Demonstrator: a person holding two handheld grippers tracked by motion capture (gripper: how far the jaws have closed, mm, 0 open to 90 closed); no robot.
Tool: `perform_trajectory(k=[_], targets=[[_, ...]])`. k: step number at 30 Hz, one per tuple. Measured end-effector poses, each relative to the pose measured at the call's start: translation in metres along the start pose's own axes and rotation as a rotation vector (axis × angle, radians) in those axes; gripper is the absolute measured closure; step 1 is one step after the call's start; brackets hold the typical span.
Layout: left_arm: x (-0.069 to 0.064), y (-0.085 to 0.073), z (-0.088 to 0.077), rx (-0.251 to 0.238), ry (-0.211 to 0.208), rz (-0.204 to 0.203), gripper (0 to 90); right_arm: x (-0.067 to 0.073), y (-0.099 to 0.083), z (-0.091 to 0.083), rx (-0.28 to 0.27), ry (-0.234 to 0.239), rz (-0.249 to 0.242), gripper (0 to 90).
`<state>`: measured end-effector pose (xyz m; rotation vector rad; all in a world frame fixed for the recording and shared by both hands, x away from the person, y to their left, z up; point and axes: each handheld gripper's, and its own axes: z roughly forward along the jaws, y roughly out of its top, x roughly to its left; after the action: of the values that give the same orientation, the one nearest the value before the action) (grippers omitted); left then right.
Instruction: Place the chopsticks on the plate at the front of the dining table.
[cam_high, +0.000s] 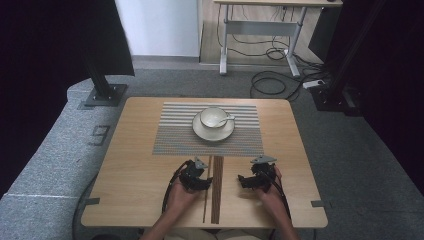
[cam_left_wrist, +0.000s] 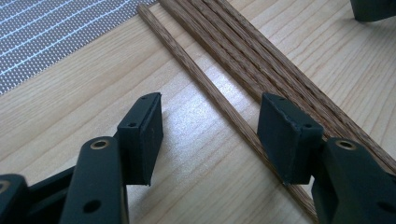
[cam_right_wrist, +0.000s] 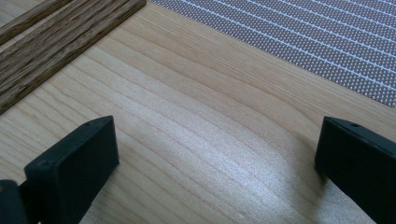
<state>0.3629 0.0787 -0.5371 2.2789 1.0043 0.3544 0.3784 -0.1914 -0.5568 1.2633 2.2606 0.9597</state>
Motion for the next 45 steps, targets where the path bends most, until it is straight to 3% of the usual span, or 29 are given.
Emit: perform_trajectory(k=[18,45], targets=[[0.0024,-0.0006,-0.0041,0.025,0.016,-0.02,45.1,0.0,0.0,0.0,0.0,0.0,0.0,0.0],[-0.0043,-0.0033,-0.0071,0.031,0.004,-0.024,46.2,0.0,0.0,0.0,0.0,0.0,-0.001,0.0]])
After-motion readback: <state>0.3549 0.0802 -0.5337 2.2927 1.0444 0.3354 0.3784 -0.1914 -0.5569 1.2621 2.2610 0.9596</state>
